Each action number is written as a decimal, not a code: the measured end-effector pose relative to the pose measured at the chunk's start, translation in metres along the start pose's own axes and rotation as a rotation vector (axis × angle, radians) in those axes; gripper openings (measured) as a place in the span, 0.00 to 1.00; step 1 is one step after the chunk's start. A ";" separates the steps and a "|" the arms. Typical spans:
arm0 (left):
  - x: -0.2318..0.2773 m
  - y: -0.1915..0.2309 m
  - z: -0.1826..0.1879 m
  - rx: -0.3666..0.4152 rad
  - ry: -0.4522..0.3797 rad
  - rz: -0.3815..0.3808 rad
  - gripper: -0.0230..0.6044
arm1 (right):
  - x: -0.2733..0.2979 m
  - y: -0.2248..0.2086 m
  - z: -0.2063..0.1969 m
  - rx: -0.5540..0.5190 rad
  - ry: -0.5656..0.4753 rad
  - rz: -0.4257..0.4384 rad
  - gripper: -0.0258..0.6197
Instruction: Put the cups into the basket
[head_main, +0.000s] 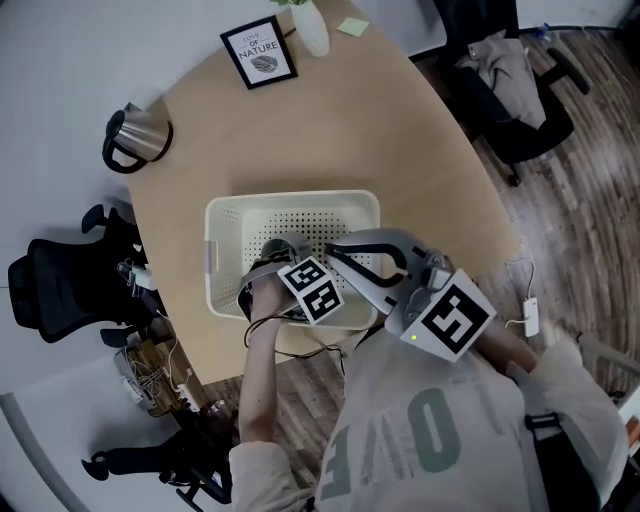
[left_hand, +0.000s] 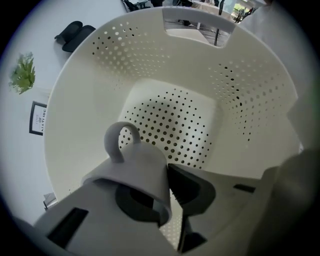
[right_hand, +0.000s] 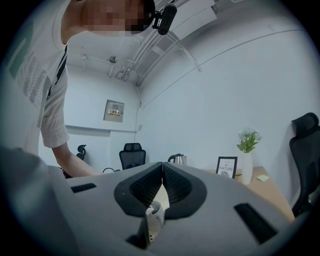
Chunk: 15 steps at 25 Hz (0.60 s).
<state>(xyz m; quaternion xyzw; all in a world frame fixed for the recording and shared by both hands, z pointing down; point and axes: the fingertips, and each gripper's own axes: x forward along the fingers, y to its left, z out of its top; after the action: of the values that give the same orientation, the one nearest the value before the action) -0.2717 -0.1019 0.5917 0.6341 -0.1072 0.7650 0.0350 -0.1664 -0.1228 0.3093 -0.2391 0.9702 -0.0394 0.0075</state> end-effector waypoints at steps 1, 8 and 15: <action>0.003 -0.001 0.001 0.010 0.005 -0.007 0.14 | 0.000 -0.001 -0.001 0.002 0.005 -0.002 0.04; 0.011 -0.002 0.007 0.037 0.021 0.012 0.14 | -0.001 -0.005 -0.005 0.007 0.012 -0.005 0.04; 0.005 0.002 0.008 -0.006 -0.006 0.037 0.15 | -0.002 0.000 -0.004 0.010 0.006 0.003 0.04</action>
<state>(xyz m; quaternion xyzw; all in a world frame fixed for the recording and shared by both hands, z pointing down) -0.2654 -0.1062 0.5981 0.6343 -0.1216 0.7631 0.0224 -0.1652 -0.1217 0.3137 -0.2376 0.9703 -0.0451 0.0059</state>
